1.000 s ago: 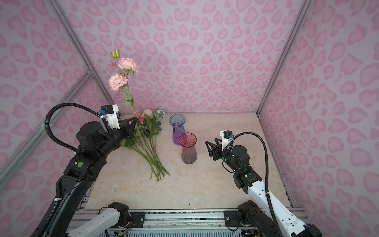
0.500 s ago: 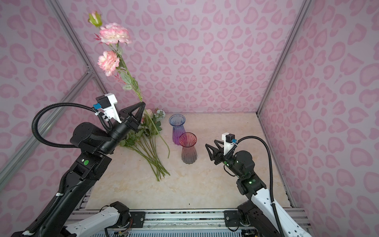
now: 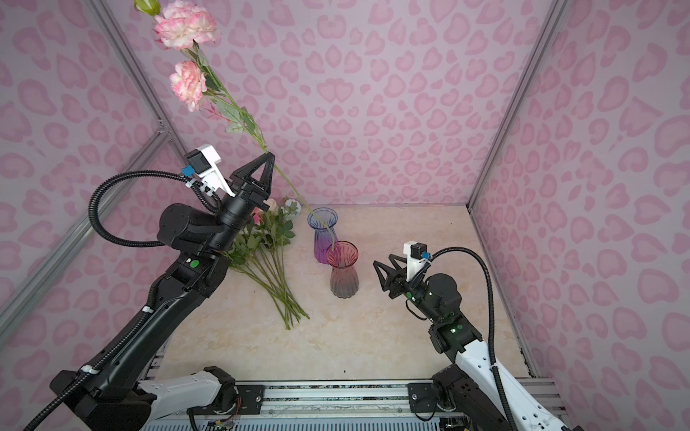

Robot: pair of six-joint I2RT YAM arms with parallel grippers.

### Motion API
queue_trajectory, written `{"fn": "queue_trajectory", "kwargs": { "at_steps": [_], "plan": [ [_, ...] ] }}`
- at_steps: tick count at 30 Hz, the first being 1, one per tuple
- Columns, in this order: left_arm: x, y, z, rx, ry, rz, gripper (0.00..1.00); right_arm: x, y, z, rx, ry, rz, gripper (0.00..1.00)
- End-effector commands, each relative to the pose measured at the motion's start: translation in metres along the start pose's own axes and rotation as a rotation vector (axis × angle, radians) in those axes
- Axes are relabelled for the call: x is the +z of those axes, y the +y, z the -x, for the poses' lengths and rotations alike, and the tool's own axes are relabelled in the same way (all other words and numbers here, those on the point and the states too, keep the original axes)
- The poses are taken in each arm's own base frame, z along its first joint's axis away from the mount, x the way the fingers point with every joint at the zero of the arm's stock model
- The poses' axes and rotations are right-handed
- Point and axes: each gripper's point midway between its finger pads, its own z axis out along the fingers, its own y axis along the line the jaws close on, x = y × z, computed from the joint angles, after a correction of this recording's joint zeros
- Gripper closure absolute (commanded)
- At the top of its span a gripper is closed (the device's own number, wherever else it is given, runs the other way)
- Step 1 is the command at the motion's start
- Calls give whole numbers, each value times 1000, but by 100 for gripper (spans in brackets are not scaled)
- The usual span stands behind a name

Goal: Arrange flowers in a vase
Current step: Place the flower in the vase.

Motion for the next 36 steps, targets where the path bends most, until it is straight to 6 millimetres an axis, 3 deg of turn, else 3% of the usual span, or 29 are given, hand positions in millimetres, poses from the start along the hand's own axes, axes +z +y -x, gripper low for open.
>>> {"fn": "queue_trajectory", "kwargs": {
  "at_steps": [1, 15, 25, 29, 36],
  "plan": [
    [0, -9, -3, 38, -47, -26, 97, 0, -1, 2, -25, -2, -6, 39],
    [-11, 16, -95, 85, 93, 29, 97, 4, -6, -9, -27, 26, -21, 39],
    [-32, 25, -190, 51, 312, 69, 97, 5, -13, -19, -20, 42, -42, 39],
    [-46, 25, -217, 64, 377, 101, 97, 7, -13, -24, -10, 60, -35, 39],
    [-63, 30, -253, 87, 464, 142, 86, 8, -14, -25, -3, 60, -39, 39]
  ]
}}
